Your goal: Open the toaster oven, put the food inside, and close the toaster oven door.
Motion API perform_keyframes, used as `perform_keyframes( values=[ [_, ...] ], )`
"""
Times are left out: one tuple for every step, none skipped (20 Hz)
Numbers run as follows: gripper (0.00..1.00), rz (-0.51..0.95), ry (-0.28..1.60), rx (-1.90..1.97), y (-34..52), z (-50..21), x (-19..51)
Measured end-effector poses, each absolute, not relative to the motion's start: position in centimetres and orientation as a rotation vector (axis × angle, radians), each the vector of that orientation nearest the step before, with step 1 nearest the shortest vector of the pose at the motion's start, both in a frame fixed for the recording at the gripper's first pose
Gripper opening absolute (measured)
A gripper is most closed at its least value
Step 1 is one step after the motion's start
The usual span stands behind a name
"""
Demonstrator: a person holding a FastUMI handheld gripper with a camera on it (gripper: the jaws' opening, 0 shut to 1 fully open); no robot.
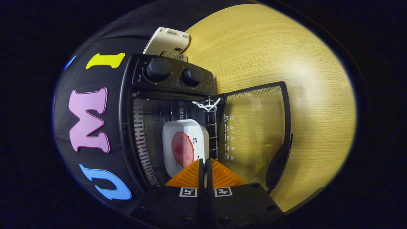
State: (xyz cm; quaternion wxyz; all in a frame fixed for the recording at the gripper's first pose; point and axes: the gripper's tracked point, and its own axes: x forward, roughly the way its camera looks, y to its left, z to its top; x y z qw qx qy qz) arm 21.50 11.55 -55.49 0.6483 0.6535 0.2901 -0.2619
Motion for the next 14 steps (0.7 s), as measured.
perform_keyframes(
  values=[
    [0.05, -0.583, 0.647, 1.500, 11.8, -55.4, 22.0],
    [0.05, -0.576, 0.639, 1.511, 11.9, -55.5, 22.5],
    [0.05, -0.573, 0.637, 1.515, 12.2, -55.5, 22.8],
    [0.05, -0.564, 0.642, 1.512, 12.4, -55.7, 23.2],
    [0.08, -0.555, 0.642, 1.512, 12.2, -55.7, 23.2],
    [0.08, -0.538, 0.642, 1.525, 12.3, -55.8, 23.6],
    [0.13, -0.503, 0.650, 1.542, 12.3, -54.6, 22.7],
    [0.17, -0.480, 0.659, 1.547, 12.8, -55.0, 23.0],
    [0.26, -0.455, 0.658, 1.543, 12.6, -54.5, 22.8],
    [0.42, -0.436, 0.662, 1.534, 12.6, -53.8, 22.4],
    [0.57, -0.417, 0.670, 1.525, 12.9, -53.2, 21.8],
    [0.72, -0.399, 0.679, 1.522, 12.4, -52.5, 21.4],
    [0.97, -0.366, 0.694, 1.511, 13.0, -51.3, 20.4],
    [1.00, -0.340, 0.710, 1.490, 12.9, -50.7, 19.8]
  ],
)
